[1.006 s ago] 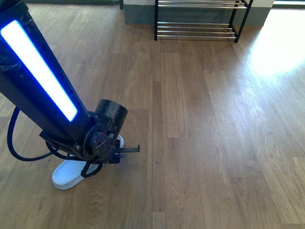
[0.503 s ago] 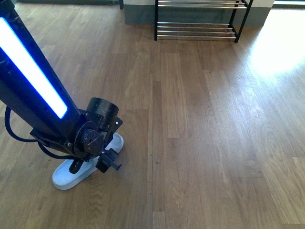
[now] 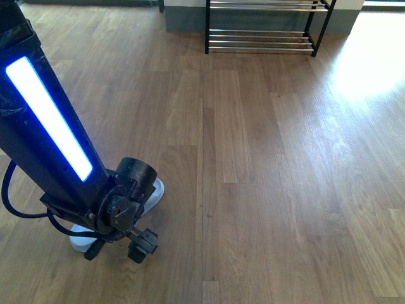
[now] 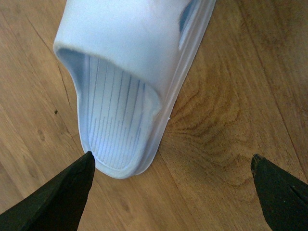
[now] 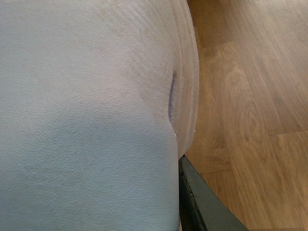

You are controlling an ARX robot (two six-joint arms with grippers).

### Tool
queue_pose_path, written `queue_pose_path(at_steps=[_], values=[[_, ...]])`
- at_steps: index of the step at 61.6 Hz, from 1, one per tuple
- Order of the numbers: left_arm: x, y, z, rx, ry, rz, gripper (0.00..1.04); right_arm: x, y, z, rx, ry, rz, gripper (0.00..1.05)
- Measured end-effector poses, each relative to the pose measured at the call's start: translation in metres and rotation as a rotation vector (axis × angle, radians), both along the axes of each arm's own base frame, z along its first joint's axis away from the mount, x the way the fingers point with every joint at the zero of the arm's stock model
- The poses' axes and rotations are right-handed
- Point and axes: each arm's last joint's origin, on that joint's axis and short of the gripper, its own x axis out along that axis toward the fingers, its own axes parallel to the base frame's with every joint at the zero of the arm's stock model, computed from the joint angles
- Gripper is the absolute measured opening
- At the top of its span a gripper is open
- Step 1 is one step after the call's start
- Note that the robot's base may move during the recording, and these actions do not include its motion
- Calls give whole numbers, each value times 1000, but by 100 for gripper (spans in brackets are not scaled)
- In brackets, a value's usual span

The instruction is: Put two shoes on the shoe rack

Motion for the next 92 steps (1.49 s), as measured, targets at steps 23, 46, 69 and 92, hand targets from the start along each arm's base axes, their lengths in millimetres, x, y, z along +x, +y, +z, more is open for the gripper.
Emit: queue_pose_path(at_steps=[23,46,69,92], values=[[14,2,-16,-32,-29,31,95,0,0,0,0,0,0,3],[39,-14,-32,-73,-35,12,95,0,0,0,0,0,0,3],[40,-23,-37,-112,-46,26,45,0,0,0,0,0,0,3],[38,-20,2,-238,-145,142,2,0,0,0,0,0,0,3]])
